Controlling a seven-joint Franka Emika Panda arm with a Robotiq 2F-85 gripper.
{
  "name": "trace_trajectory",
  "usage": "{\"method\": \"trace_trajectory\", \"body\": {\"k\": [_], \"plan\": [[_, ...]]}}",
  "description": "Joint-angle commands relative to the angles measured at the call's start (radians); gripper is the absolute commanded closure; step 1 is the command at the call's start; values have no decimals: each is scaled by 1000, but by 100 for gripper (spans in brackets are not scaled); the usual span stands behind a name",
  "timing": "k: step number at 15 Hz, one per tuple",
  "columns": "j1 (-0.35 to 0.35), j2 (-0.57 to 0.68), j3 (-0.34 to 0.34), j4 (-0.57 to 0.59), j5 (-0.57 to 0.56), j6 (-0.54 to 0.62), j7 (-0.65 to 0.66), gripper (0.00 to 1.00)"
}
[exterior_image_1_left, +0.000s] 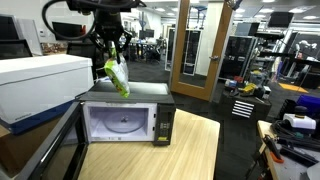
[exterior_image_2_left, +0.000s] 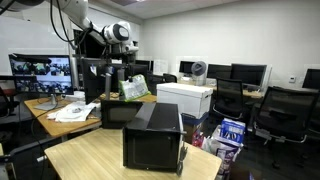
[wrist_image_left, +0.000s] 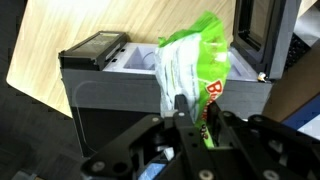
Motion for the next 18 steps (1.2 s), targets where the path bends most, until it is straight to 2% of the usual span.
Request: {"method": "trace_trajectory", "body": {"k": [1,12,15,18], "plan": [[-39,13,-9,60,80,-23,-72,92],[-68,196,-91,355,86,-211,-25,92],[-82,238,-89,405,100,-193,-38,92],[-108,260,-78,402,104,-124,-44,92]]}}
